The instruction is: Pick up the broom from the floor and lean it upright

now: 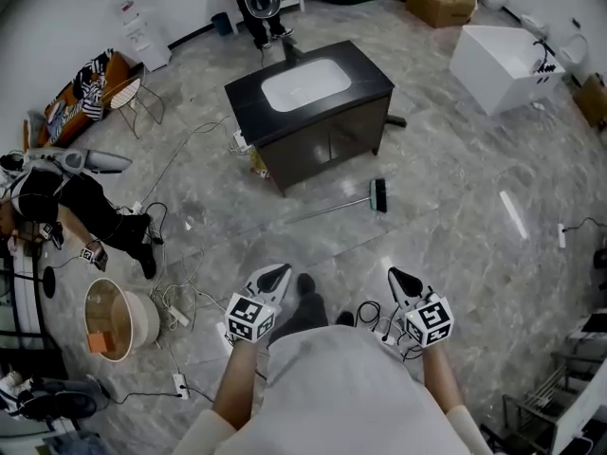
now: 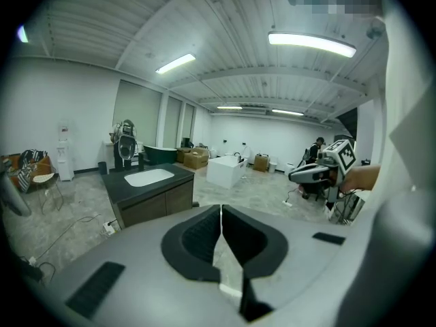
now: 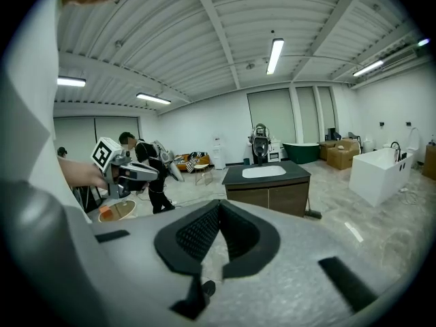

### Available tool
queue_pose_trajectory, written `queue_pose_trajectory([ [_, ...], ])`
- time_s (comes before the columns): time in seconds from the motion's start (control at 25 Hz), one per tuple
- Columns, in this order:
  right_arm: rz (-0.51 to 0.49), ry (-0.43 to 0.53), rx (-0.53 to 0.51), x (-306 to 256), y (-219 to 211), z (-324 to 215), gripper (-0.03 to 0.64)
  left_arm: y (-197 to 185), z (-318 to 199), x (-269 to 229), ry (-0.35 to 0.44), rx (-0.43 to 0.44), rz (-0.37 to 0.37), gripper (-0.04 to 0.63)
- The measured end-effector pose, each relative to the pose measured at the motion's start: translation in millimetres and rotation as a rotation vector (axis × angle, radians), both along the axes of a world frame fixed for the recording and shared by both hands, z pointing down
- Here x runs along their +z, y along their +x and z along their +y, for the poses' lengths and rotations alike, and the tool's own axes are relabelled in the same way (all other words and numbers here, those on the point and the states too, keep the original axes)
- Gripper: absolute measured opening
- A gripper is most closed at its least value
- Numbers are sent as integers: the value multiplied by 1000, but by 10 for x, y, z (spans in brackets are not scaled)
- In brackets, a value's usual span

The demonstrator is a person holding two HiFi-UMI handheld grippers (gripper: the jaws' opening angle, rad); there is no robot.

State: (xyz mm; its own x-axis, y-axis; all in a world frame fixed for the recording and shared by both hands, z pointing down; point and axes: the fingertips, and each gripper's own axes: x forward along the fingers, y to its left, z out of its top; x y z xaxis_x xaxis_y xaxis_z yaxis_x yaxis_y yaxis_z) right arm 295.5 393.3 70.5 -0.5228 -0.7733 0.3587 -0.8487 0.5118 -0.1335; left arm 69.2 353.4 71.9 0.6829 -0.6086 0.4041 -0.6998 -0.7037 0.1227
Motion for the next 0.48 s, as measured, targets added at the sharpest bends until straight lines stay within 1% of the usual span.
queue_pose_trajectory([
  [0.24, 28, -30, 33, 10, -92, -400, 0, -141, -512, 47, -16, 19, 21, 11],
  [0.36, 67, -42, 37, 27, -167, -715, 0, -253, -855, 83, -24, 30, 32, 11],
  [0.48, 115, -62, 31, 76, -271, -1011, 0, -371, -1155, 183, -42, 59, 30, 11],
])
